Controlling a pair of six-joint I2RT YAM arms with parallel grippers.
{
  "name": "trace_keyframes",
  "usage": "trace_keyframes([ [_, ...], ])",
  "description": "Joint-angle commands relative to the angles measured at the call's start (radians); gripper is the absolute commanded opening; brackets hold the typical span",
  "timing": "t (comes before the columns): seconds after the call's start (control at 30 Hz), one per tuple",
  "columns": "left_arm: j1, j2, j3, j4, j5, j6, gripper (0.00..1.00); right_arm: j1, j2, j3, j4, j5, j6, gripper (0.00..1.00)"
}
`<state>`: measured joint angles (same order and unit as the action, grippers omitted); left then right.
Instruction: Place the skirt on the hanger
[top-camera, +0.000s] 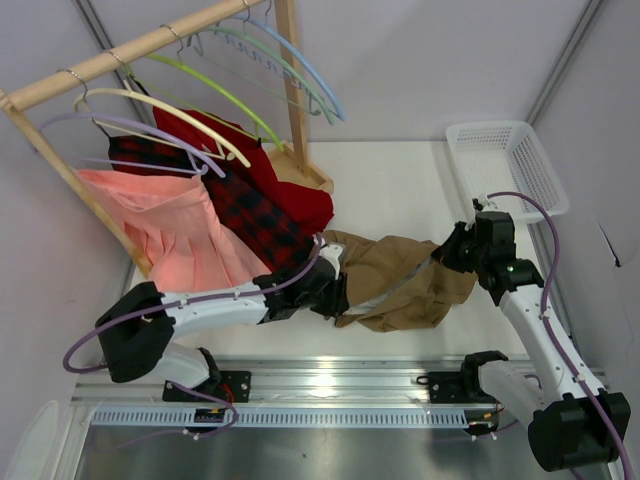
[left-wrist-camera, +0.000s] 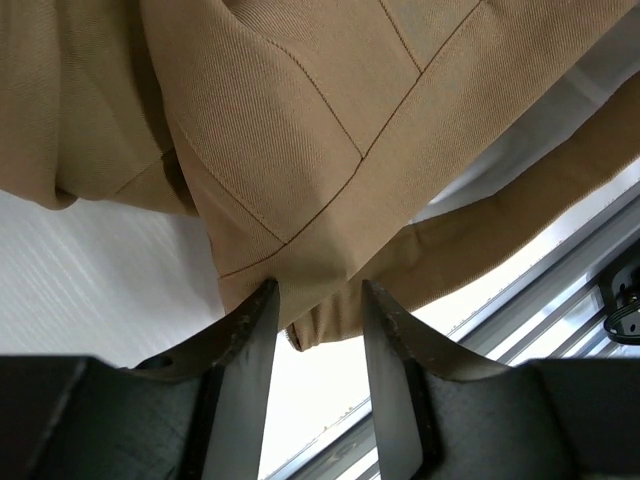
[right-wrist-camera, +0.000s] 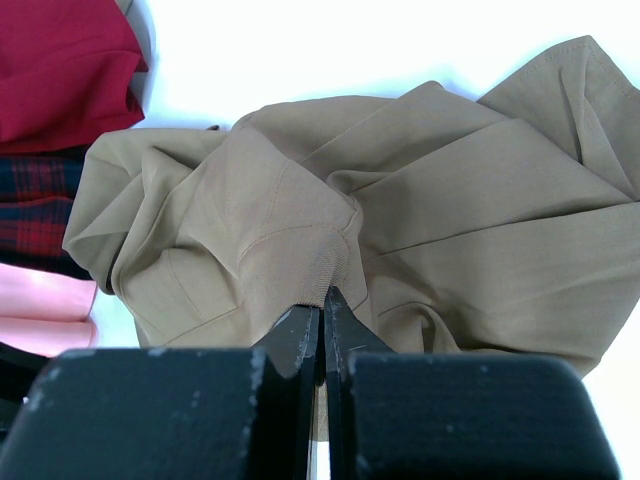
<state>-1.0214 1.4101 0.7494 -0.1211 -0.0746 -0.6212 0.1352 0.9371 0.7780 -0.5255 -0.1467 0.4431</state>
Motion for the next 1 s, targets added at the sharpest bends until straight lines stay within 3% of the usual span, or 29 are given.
trace_keyframes([
  [0.0, 0.004, 0.024, 0.005, 0.051, 0.03, -0.017, 0.43, -0.005, -0.009, 0.003, 0.025, -0.001, -0.006, 0.0],
  [0.17, -0.003, 0.029, 0.028, 0.043, 0.052, 0.009, 0.4, -0.005, -0.008, 0.004, 0.018, 0.004, -0.006, 0.0],
  [0.43, -0.108, 0.007, 0.105, -0.074, -0.005, 0.048, 0.4, -0.005, 0.006, 0.004, 0.025, 0.006, -0.001, 0.0],
  [0.97, -0.062, 0.142, 0.125, -0.034, -0.034, 0.061, 0.38, -0.005, -0.021, 0.01, 0.001, 0.007, 0.003, 0.0],
])
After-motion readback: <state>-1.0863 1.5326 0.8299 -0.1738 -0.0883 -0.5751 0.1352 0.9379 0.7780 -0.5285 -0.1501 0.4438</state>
